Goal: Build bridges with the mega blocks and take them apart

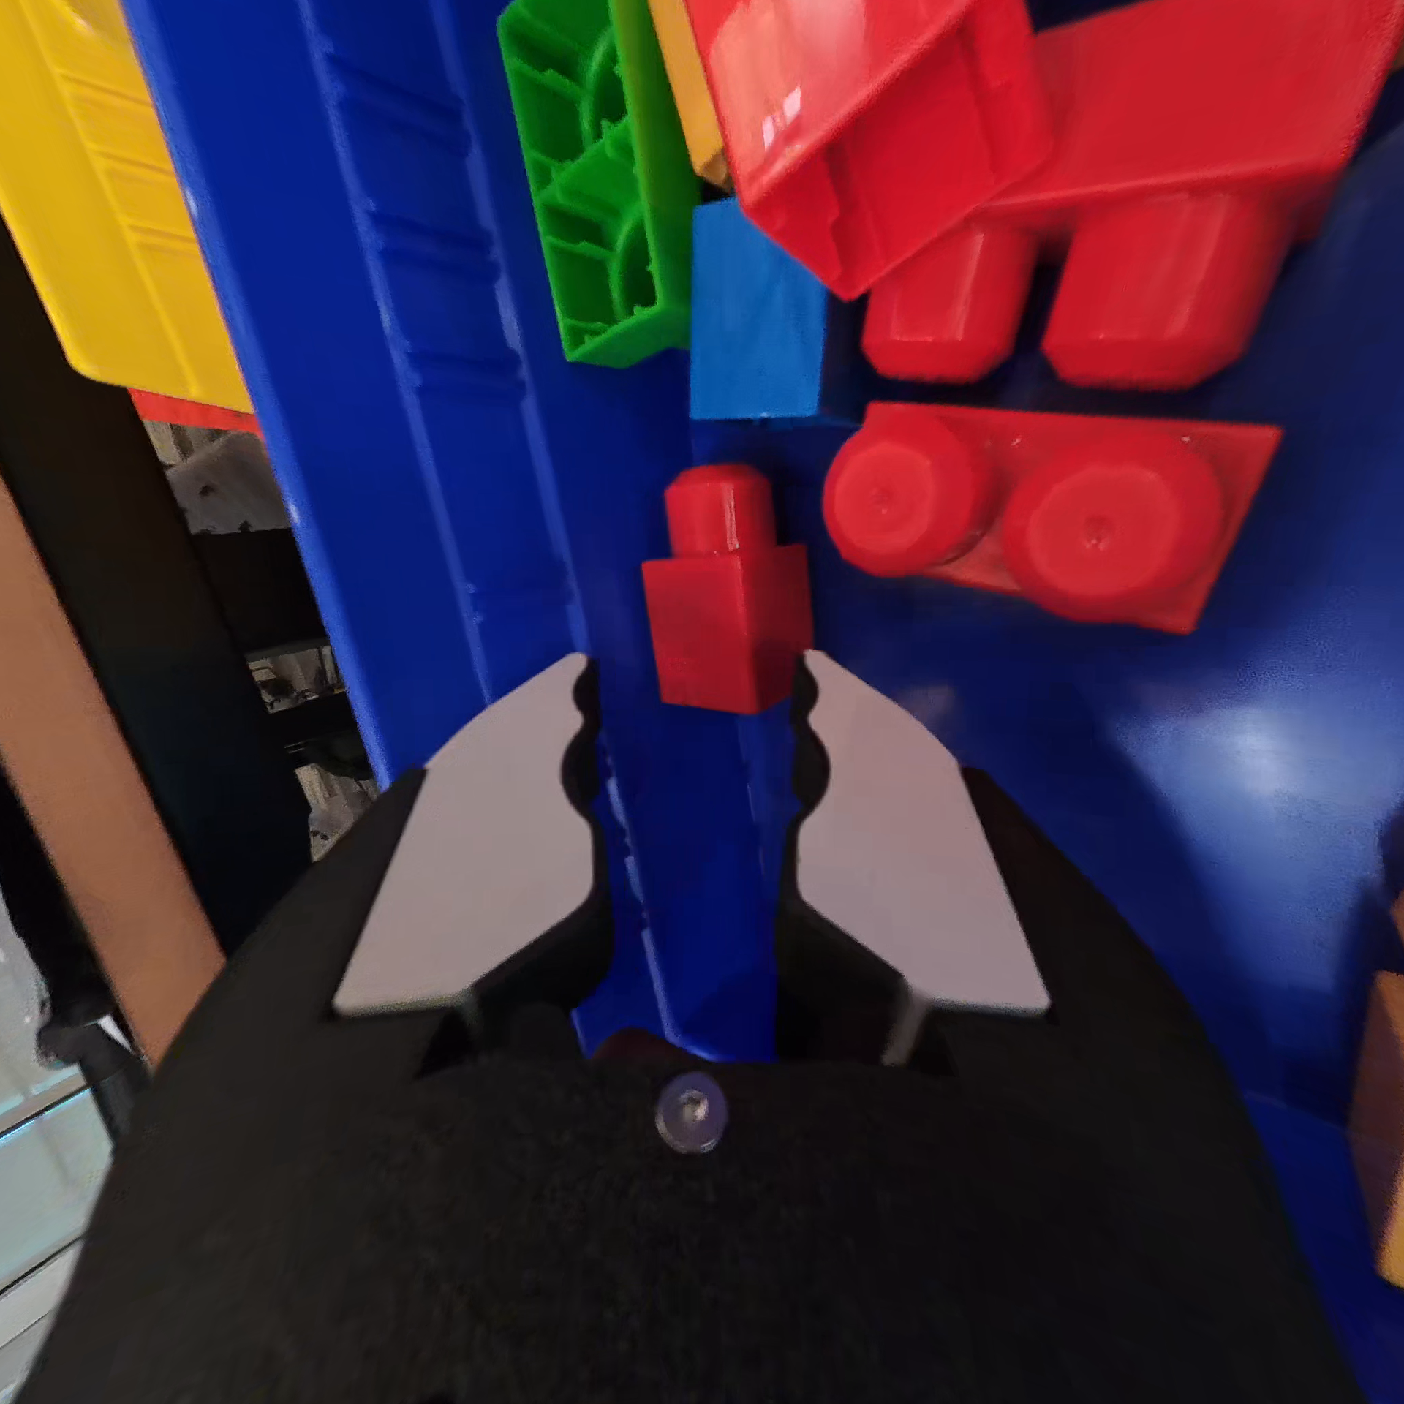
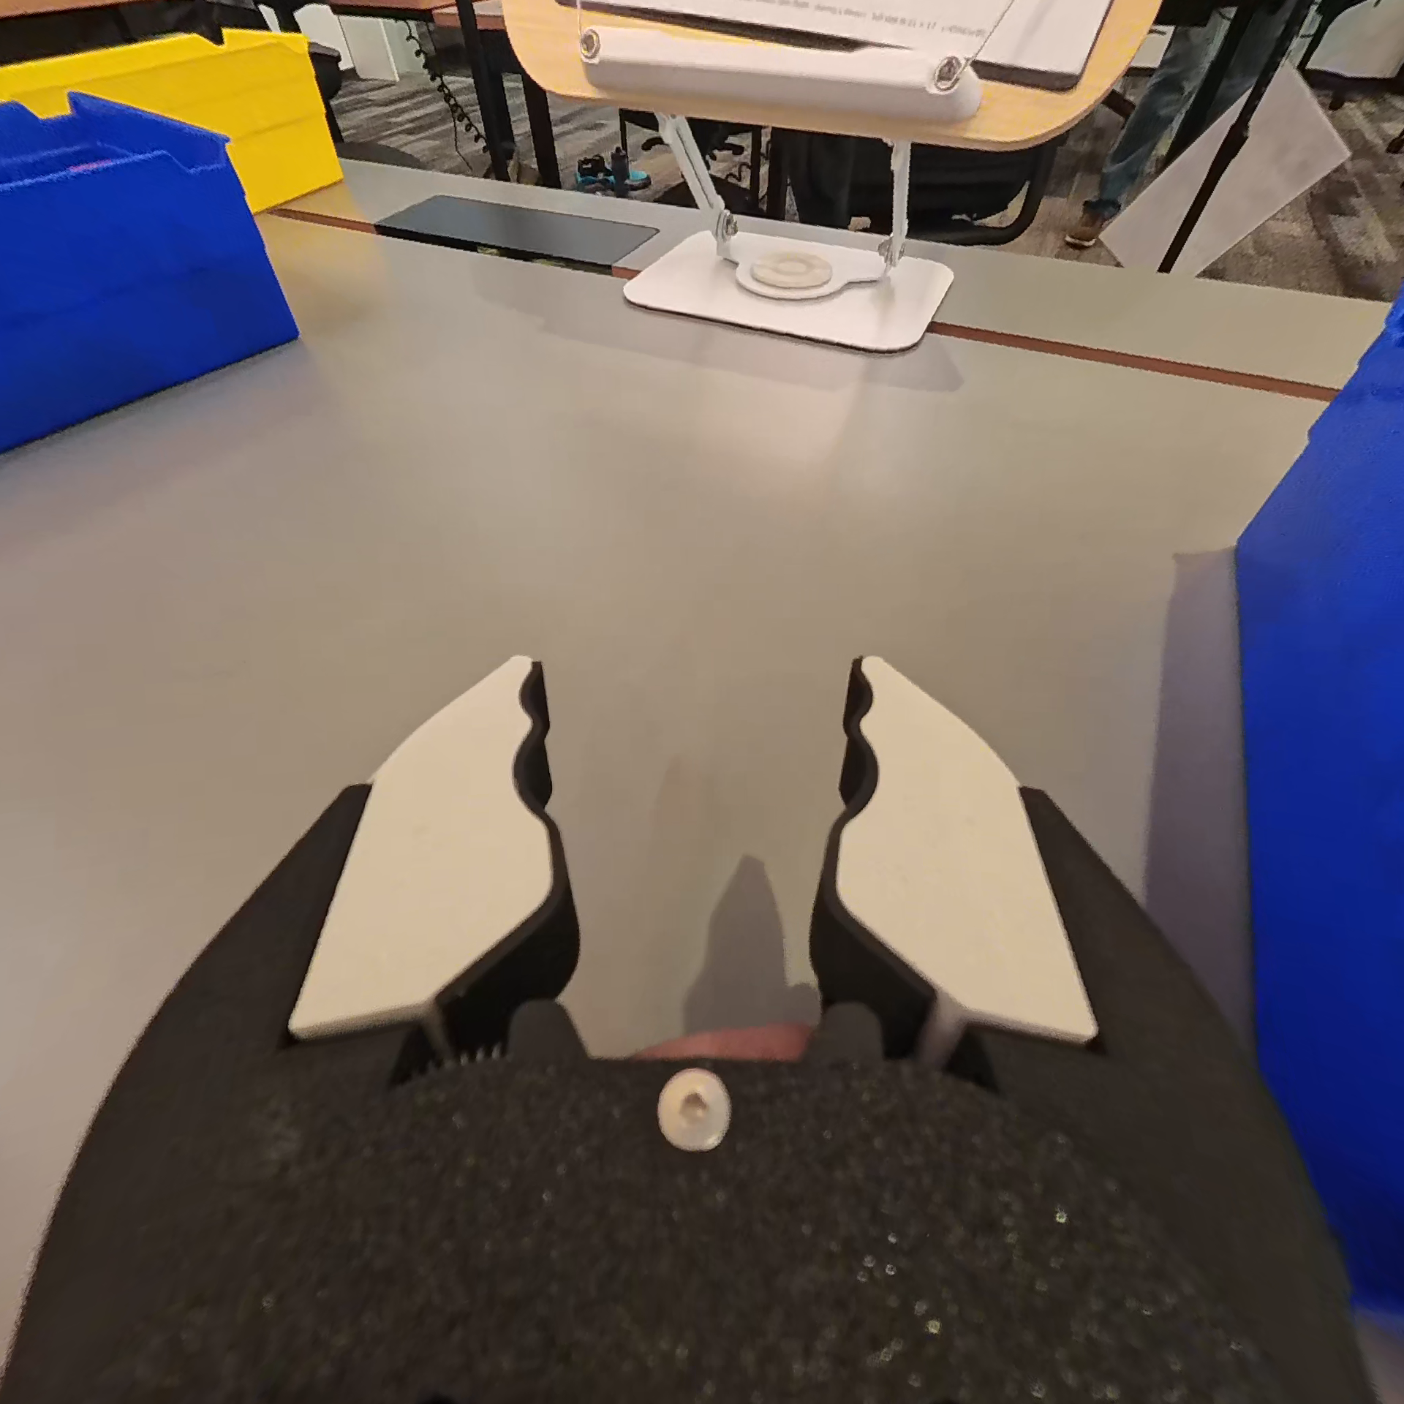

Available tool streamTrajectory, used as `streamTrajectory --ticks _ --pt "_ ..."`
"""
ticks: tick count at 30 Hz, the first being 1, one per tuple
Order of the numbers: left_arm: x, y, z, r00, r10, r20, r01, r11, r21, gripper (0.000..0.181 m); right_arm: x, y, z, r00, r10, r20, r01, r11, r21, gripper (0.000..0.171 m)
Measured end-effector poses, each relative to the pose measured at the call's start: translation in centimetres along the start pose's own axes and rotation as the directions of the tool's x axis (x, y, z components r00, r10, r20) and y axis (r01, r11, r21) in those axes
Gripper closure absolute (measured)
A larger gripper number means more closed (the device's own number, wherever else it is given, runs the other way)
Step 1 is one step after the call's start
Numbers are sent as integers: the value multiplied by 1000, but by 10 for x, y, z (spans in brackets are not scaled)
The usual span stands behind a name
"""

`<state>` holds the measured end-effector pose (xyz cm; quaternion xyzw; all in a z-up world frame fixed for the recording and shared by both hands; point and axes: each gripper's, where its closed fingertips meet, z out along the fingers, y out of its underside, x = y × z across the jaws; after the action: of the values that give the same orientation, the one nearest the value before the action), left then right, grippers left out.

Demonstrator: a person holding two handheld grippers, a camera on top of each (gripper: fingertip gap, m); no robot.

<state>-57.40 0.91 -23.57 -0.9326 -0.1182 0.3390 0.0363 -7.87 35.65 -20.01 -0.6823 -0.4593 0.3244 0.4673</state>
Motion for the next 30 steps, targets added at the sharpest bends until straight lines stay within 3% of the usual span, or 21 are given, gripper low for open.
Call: streamTrajectory --ticks 18,20,26,30 --pt "12 -31 18 987 129 -99 -129 992 1 124 4 3 0 1000 0 10 0 1000 -19 99" --pt "12 -30 23 990 119 -77 -119 993 -2 143 5 4 1 1000 3 13 -2 1000 -22 99" --pt "19 -22 24 974 -12 -224 2 999 -42 151 5 8 3 1000 10 26 -9 999 -35 99" --pt "19 -21 23 974 -4 -226 -6 999 -44 152 5 8 2 1000 11 29 -10 999 -36 100"
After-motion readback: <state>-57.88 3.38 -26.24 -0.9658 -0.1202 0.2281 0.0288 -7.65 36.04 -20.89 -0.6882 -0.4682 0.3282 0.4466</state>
